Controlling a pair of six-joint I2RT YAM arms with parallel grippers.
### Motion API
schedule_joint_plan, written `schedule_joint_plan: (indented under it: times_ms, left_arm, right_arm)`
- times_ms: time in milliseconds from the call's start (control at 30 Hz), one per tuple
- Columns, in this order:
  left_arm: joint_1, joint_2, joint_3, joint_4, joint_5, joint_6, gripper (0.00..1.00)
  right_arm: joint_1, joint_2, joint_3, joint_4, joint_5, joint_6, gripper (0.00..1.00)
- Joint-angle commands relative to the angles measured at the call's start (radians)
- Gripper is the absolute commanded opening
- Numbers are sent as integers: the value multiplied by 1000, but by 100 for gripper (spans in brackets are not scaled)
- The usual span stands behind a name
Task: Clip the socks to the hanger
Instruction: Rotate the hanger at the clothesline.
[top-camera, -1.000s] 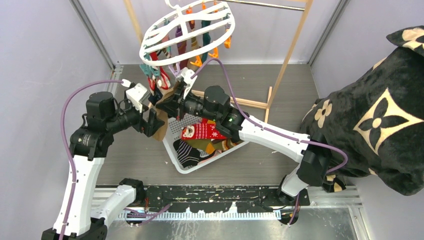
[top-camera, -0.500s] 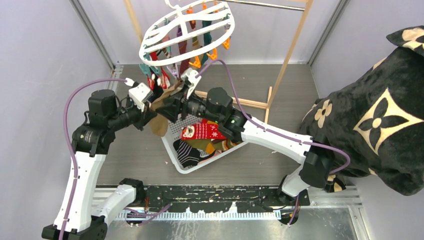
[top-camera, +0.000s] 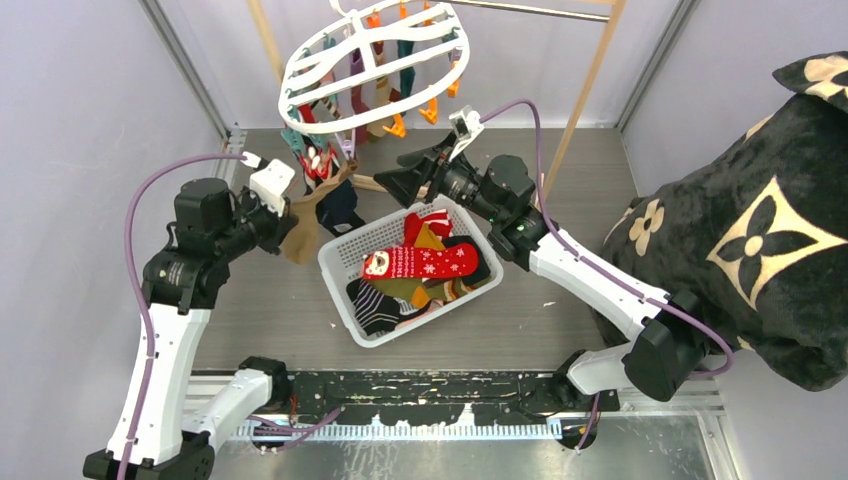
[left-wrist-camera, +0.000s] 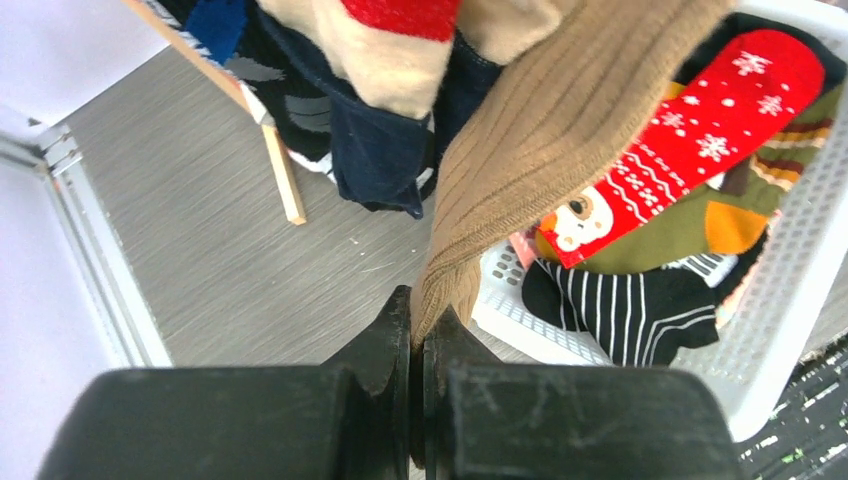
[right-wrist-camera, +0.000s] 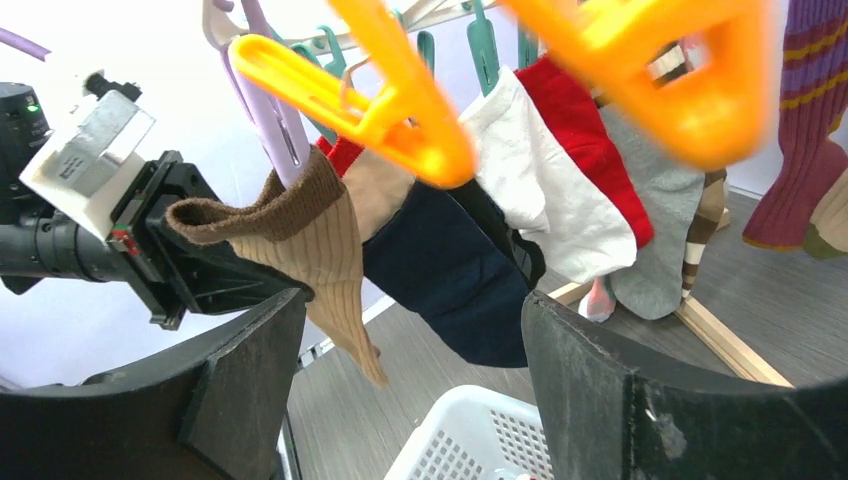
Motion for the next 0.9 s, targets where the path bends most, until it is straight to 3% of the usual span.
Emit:
schedule_joint_plan:
  times_ms: [0, 200, 367, 867]
  left_arm:
    - [-3, 1, 61, 83, -116, -27, 0]
    - [-4, -11, 53, 106, -195, -41, 0]
    - [-4, -10, 68, 100, -193, -56, 0]
    - [-4, -3, 100, 78, -192, -58, 0]
  right_arm:
    - [-35, -25, 45, 87, -59, 28, 84]
    - [-98, 17, 103, 125, -209, 81, 85]
    - [-123, 77, 122, 288, -305, 222, 86]
    - [-123, 202, 151, 634, -325, 471, 81]
